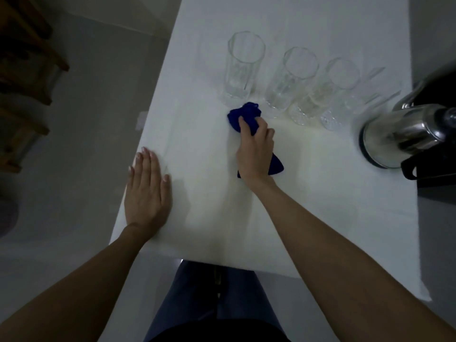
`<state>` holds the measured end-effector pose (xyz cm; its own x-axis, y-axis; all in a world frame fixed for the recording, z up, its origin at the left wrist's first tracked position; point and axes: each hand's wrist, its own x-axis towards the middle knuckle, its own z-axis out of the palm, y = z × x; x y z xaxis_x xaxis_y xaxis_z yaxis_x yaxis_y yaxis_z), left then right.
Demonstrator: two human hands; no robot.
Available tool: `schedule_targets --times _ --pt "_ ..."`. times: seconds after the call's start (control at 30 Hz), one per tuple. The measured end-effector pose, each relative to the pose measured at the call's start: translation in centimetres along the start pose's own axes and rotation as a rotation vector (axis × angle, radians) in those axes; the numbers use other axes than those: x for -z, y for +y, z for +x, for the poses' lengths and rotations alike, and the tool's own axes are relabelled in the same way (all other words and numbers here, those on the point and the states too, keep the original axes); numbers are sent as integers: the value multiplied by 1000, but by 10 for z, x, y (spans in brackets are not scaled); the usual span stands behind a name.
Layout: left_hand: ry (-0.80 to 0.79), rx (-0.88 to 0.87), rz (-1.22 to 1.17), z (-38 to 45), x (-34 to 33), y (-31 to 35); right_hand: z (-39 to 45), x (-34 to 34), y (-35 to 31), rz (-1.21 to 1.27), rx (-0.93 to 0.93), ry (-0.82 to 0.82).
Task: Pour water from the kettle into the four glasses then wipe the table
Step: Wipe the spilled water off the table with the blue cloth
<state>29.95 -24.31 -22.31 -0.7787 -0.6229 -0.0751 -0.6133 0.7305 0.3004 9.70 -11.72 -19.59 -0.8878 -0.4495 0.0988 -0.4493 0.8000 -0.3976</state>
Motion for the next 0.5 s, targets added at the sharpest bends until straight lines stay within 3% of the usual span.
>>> schedule_targets --times 0.1,0.27,0.4,0.5 --pt "-6 5 -26 1 0 -2 0 -16 -30 5 106 -61" --pt "-11 0 -88 1 0 -5 -36 -27 -41 53 624 -191" --pt "-8 -19 -79 1 2 -6 -83 -12 8 54 897 -290" --pt "-7 -20 -67 0 3 -6 -84 14 67 -4 1046 -278"
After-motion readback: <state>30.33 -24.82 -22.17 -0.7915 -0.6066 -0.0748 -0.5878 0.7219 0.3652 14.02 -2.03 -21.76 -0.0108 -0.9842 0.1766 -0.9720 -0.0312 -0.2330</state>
